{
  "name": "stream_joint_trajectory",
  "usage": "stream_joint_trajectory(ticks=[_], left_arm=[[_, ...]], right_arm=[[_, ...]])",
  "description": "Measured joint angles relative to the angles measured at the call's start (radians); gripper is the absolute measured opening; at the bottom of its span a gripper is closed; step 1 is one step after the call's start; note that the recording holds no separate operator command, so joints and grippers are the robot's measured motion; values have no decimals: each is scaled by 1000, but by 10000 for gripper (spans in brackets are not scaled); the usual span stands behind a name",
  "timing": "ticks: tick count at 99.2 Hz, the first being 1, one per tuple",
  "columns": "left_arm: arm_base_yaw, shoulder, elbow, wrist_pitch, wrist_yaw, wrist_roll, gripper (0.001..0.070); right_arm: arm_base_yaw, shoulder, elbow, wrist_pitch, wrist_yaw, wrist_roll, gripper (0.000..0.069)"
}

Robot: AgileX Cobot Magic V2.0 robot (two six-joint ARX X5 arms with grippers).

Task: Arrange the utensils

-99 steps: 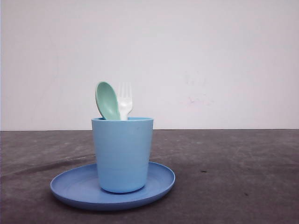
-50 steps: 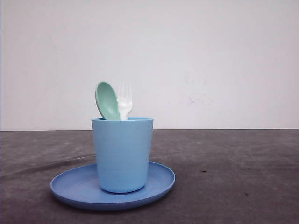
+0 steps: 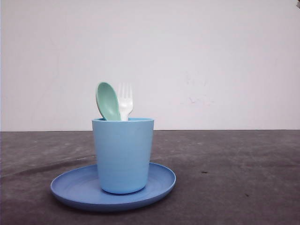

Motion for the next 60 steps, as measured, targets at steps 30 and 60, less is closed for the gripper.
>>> stream_joint_trajectory(ticks=[30,60], left_arm=[[34,-349,-325,170,8,-4,14],[34,-407,-480,223,8,-4,14]], right_arm=[[0,0,0,132,0,0,32],[0,0,0,259,0,0,32]])
